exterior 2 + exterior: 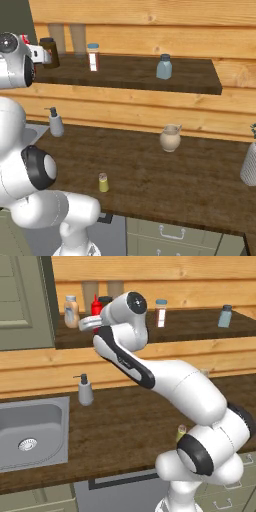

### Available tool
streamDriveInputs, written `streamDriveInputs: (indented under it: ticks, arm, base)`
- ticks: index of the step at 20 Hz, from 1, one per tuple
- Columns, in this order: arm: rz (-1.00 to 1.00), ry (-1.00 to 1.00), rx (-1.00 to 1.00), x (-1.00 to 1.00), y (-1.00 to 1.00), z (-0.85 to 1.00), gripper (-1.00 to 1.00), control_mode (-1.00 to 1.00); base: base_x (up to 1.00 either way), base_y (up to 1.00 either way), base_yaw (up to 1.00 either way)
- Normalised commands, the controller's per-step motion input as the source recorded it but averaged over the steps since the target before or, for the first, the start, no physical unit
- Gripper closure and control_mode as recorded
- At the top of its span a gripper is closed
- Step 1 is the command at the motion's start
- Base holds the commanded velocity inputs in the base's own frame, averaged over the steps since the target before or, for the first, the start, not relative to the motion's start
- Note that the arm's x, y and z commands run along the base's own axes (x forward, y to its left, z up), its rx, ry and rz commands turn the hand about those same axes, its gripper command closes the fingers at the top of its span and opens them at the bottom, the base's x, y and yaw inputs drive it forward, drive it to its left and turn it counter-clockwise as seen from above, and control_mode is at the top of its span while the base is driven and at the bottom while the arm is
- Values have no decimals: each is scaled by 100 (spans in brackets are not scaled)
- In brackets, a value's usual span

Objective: Put the shaker and condiment bottle from the counter next to their counterparts in the cabinet.

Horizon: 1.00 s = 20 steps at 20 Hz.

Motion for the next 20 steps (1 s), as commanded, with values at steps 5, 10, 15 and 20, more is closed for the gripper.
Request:
streamDriveInputs:
  ticks: [5,10,15,20]
  arm:
    - [4,-7,0,23,15,-16,100,-100]
    - [4,-5,0,25,12,-8,100,-100]
    - [6,0,8,24,12,-9,100,-100]
    - [6,0,9,23,11,-14,100,-100]
  base:
    - [0,0,0]
    - [0,0,0]
    - [0,0,0]
    - [0,0,0]
